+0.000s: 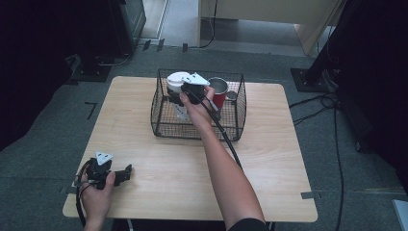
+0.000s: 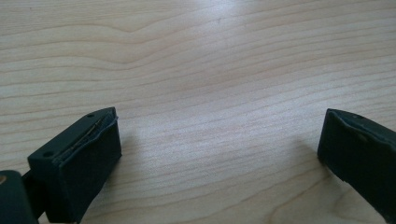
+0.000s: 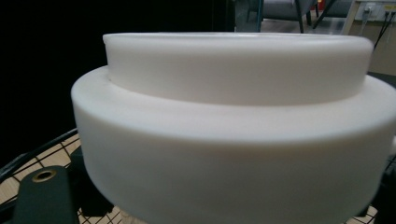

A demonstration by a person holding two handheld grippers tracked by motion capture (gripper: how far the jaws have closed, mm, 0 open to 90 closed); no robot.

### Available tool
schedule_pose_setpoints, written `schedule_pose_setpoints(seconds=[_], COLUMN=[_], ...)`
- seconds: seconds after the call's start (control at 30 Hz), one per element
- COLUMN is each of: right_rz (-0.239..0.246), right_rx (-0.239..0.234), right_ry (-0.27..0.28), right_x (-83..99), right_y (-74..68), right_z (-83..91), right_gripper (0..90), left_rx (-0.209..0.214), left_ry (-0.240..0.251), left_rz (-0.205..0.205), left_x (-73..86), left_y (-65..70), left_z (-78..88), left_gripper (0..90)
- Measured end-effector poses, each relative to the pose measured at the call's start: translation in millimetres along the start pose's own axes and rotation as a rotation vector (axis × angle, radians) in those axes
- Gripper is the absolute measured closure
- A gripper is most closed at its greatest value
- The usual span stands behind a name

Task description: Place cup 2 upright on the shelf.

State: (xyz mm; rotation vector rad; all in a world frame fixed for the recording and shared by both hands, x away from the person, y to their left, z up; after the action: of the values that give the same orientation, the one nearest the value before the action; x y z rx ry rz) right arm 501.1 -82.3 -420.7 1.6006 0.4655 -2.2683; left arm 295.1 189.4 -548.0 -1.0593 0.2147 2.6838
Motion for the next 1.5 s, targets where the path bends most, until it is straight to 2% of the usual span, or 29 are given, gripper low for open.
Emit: schedule_pose_setpoints(seconds=[0.43,0.9,1.27,1.4,1.5], right_rz=[-0.022,0.008,0.026,0.058,0.076], right_rx=[-0.008,-0.024,-0.017,-0.021,-0.042], right_ry=[-0.016,-0.070,-0.094,-0.115,-0.128], right_x=[6.8,14.8,14.3,13.9,13.4], right_y=[6.3,5.2,4.0,2.8,3.0], right_z=[-14.0,-25.5,-23.4,-20.4,-18.0], right_gripper=[15.6,15.6,15.0,12.7,6.6], left_rx=[0.000,-0.001,-0.001,-0.002,-0.003], left_ry=[0.000,0.000,0.000,-0.001,-0.002], left_rz=[0.000,-0.001,0.000,-0.002,-0.003], left_x=[0.0,0.0,0.0,0.0,0.0], left_y=[0.0,0.1,0.1,0.1,0.2], left_z=[0.0,-0.1,-0.1,-0.1,-0.1], left_gripper=[0.0,0.0,0.0,0.0,0.0])
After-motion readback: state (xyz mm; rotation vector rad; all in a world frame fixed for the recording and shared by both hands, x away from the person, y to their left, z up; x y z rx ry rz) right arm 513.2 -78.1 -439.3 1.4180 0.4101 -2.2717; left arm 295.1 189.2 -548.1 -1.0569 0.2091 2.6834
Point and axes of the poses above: each handheld gripper's, and its own axes: z roughly backward along the jaws, x roughly out of its underside, y roughly to its right, the point moved 4 cm from there along -z, roughly forward along the jaws, and after that the axes turned 4 degrees about x, right-handed, at the moved point
